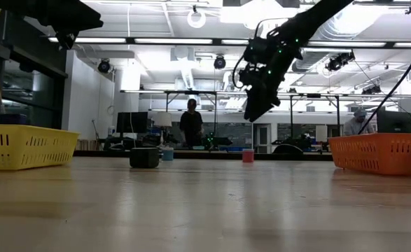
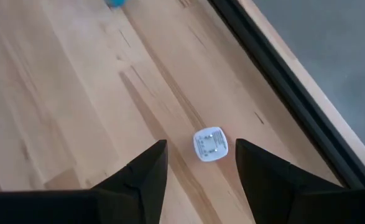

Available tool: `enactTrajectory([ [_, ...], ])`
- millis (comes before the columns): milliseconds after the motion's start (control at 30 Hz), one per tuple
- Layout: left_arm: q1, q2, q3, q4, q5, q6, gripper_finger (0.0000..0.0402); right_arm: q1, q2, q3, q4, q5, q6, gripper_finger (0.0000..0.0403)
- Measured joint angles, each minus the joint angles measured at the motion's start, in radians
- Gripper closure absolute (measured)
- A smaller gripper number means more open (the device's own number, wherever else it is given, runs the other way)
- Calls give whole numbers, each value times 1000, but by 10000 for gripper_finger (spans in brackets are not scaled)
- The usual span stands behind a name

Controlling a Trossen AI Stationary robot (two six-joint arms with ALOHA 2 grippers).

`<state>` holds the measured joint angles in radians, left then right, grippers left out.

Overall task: Pick & Place Office items
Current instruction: Put the pink white charger adapter into the orange bin

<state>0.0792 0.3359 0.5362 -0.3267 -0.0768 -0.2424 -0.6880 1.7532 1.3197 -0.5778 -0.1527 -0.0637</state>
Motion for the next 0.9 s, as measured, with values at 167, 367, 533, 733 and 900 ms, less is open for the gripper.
enactTrajectory([
  [167,0,0,0,0,0,0,324,7,24,0,-2,50,-37,228],
  [367,0,0,0,0,0,0,324,7,51,0,10,70,-47,228],
  [533,0,0,0,0,0,0,324,13,72,0,26,72,-75,228],
  [733,0,0,0,0,0,0,324,21,73,0,28,69,-97,228],
  [900,0,0,0,0,0,0,324,26,85,0,32,60,-99,228],
])
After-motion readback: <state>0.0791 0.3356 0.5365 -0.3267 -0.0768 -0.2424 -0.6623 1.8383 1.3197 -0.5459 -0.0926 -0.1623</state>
